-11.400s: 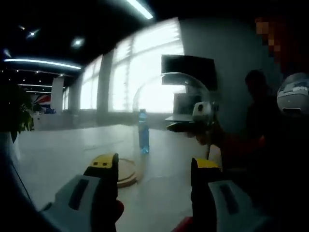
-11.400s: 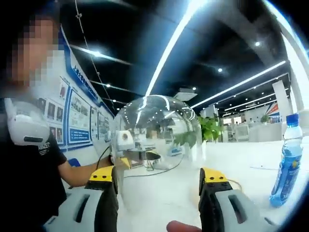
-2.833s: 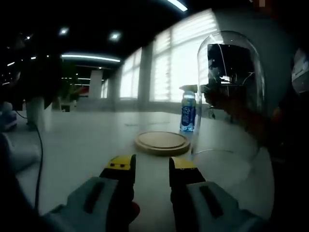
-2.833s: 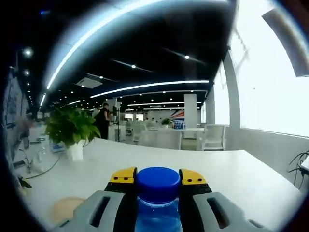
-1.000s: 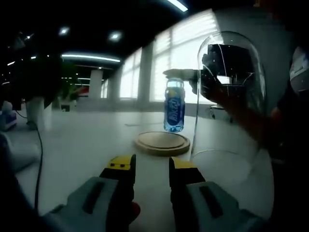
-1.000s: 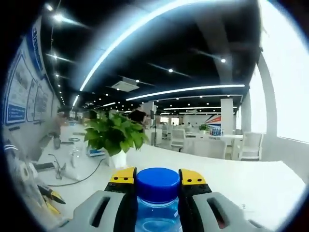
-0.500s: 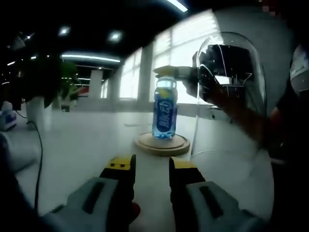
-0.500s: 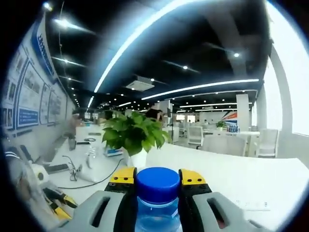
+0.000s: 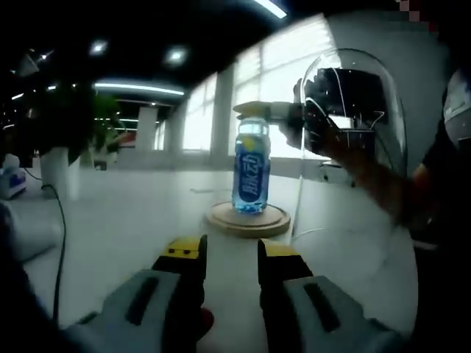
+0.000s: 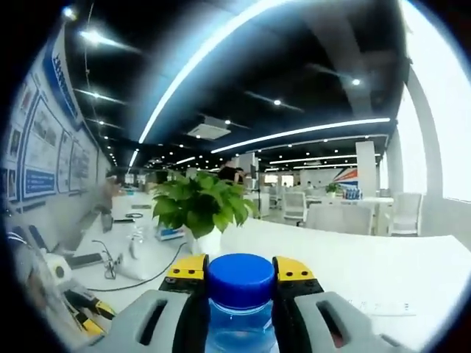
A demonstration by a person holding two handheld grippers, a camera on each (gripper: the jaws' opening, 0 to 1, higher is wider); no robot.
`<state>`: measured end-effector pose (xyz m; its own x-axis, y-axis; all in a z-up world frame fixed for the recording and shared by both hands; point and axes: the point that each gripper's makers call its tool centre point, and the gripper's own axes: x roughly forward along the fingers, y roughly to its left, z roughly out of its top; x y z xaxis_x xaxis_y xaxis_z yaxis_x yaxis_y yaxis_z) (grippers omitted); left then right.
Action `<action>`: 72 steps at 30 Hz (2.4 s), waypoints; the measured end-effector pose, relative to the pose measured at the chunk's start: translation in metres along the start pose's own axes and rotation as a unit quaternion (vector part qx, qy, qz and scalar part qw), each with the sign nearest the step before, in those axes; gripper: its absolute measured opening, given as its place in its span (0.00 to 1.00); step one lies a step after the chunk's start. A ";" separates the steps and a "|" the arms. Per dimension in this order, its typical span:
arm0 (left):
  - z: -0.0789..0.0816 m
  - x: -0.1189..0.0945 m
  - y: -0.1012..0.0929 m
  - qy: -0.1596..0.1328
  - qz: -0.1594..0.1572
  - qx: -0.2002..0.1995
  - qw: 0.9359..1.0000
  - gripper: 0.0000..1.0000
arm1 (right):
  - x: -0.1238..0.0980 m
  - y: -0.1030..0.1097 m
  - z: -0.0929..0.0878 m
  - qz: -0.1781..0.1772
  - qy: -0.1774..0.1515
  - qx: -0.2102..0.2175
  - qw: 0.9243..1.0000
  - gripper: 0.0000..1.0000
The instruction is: Open the cover put in the Mizone put the cover back on
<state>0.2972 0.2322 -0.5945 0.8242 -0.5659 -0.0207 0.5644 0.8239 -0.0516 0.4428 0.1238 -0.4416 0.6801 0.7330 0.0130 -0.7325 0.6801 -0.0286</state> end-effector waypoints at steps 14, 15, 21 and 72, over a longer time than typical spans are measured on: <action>0.000 0.000 -0.001 -0.001 -0.001 0.001 1.000 0.22 | 0.003 0.003 0.007 0.000 -0.014 -0.004 1.000 0.27; 0.000 0.000 0.000 -0.002 -0.001 0.001 1.000 0.22 | 0.002 0.003 0.007 -0.001 -0.013 -0.006 1.000 0.28; -0.001 0.000 0.000 -0.001 0.000 0.002 1.000 0.22 | 0.002 -0.001 0.007 -0.003 -0.014 -0.019 1.000 0.29; 0.000 0.001 -0.004 -0.001 -0.006 0.012 1.000 0.22 | -0.112 -0.024 -0.045 -0.012 0.021 0.010 1.000 0.17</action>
<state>0.2956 0.2279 -0.5940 0.8170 -0.5763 -0.0176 0.5758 0.8171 -0.0285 0.3857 0.0251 -0.4870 0.6975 0.7161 -0.0277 -0.7165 0.6975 -0.0089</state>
